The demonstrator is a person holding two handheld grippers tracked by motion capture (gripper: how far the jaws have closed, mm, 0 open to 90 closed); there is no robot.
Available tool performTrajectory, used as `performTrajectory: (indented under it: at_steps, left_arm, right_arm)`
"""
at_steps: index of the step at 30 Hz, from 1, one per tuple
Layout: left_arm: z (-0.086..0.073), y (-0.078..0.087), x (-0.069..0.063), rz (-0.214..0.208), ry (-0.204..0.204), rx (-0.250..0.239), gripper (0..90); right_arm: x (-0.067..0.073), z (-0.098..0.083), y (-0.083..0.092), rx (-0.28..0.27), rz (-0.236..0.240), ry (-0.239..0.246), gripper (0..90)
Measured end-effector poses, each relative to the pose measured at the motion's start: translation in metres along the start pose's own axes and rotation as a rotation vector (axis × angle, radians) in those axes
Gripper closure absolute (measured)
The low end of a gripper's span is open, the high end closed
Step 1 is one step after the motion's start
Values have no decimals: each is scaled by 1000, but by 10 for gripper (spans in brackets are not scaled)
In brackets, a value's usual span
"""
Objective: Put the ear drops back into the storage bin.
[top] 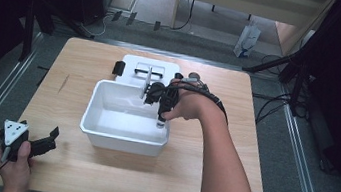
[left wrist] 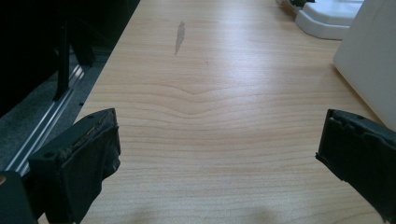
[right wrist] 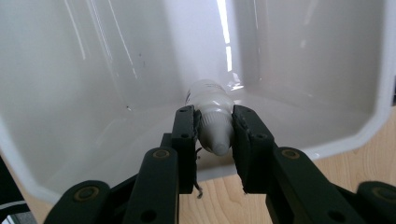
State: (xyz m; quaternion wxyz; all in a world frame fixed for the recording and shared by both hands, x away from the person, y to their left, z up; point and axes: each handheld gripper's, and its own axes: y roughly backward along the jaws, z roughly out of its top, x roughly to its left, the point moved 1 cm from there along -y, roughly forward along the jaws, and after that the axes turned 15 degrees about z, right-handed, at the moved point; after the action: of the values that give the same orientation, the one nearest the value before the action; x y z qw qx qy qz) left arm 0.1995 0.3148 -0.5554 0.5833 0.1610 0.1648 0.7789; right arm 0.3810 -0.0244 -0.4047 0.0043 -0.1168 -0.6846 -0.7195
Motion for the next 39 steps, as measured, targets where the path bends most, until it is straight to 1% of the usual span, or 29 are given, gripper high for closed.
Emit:
performTrajectory:
  at_steps: [1,2,6,13,22,26,34,37,39]
  left_arm:
    - [0,0,0,0,-1,-1,0]
    - [0,0,0,-1,0,-1,0]
    - [0,0,0,-1,1,-1,0]
    - [0,0,0,-3,4,-2,0]
    - [0,0,0,-4,-1,1,0]
    - [0,0,0,-4,0,1,0]
    - [0,0,0,-4,0,2,0]
    - [0,0,0,-5,0,2,0]
    - [0,0,0,-5,0,2,0]
  right_arm:
    - [0,-1,-3,0,-3,-2,719]
    - [-2,-2,-9,-4,-13,16,719]
    - [-4,-3,-18,-9,-24,36,719]
    - [-8,-1,-30,1,-22,22,718]
    - [-10,2,-43,21,-14,2,716]
    - [-12,5,-46,43,-4,-2,716]
    - [-14,6,-46,50,19,-28,700]
    - [-15,6,-46,51,21,-29,665]
    - [-14,6,-45,48,22,-18,612]
